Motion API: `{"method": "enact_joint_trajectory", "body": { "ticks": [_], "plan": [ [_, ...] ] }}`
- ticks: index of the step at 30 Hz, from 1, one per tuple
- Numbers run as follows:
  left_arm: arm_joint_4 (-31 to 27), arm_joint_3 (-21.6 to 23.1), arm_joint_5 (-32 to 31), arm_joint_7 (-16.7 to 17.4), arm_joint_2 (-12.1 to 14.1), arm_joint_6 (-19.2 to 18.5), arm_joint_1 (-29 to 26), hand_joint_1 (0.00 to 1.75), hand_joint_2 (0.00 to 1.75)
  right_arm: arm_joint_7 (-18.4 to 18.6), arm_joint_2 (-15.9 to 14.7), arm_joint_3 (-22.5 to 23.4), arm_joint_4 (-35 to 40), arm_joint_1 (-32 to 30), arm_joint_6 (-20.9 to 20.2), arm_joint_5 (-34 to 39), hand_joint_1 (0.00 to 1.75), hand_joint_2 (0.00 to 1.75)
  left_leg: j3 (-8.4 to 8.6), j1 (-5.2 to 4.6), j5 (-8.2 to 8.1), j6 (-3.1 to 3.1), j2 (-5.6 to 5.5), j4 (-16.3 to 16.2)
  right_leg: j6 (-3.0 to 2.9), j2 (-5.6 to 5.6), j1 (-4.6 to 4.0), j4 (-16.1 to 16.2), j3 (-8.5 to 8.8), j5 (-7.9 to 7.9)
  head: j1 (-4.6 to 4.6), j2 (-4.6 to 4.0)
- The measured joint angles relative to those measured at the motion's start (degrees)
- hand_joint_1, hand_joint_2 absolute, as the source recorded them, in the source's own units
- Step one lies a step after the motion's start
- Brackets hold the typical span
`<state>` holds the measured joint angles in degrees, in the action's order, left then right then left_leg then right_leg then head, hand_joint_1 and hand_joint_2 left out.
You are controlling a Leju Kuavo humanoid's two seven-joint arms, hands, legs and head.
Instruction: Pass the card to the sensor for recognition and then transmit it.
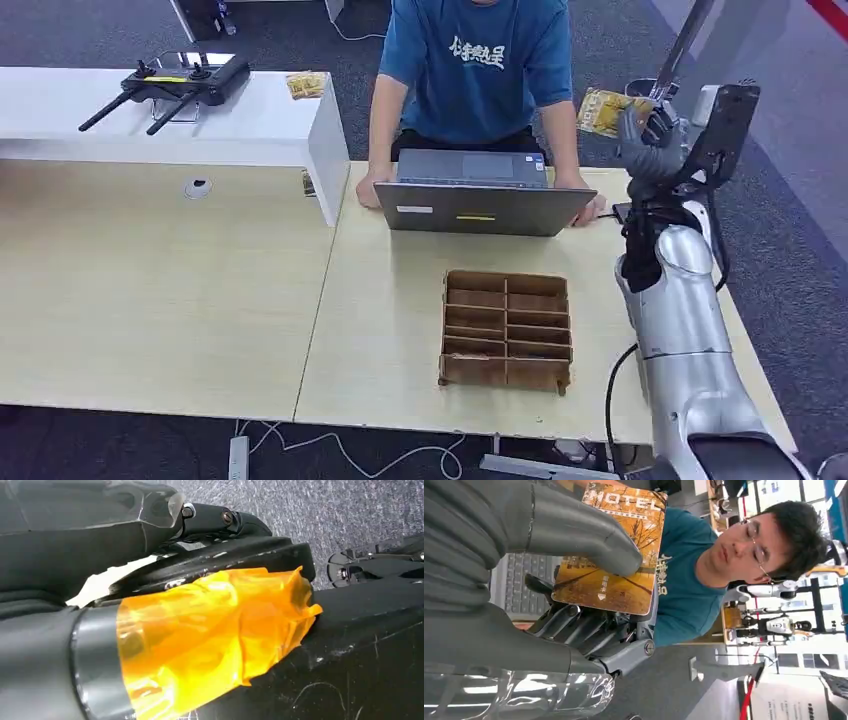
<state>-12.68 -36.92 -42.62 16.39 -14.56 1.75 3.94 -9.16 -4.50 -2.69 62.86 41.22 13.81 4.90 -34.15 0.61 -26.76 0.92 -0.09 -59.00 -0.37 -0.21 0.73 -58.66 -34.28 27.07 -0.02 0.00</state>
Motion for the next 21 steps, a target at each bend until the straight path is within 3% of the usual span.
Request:
{"method": "enact_joint_trajectory", "body": {
  "ticks": [9, 21],
  "plan": [
    [0.00, -1.44, 1.44, 0.09, 0.00, 0.09, 0.00, 0.00, 0.00, -2.10, -4.11, 2.93, 0.94, -6.26, -0.79, 1.77, 1.75, 1.75, -0.02, -0.01, -0.04, -0.01, -0.05, -0.01, 0.00, -0.04, 0.01, 0.03, 0.01, 0.00, 0.02, 0.00],
    [0.00, -3.19, 2.73, 0.07, 0.00, 0.13, 0.03, 0.00, 0.00, -2.86, -6.43, 6.03, 3.21, -13.69, -2.06, 0.48, 1.75, 1.75, -0.03, 0.00, -0.04, -0.01, -0.05, 0.00, 0.00, -0.04, 0.00, 0.03, 0.00, 0.01, 0.00, 0.00]
  ]
}}
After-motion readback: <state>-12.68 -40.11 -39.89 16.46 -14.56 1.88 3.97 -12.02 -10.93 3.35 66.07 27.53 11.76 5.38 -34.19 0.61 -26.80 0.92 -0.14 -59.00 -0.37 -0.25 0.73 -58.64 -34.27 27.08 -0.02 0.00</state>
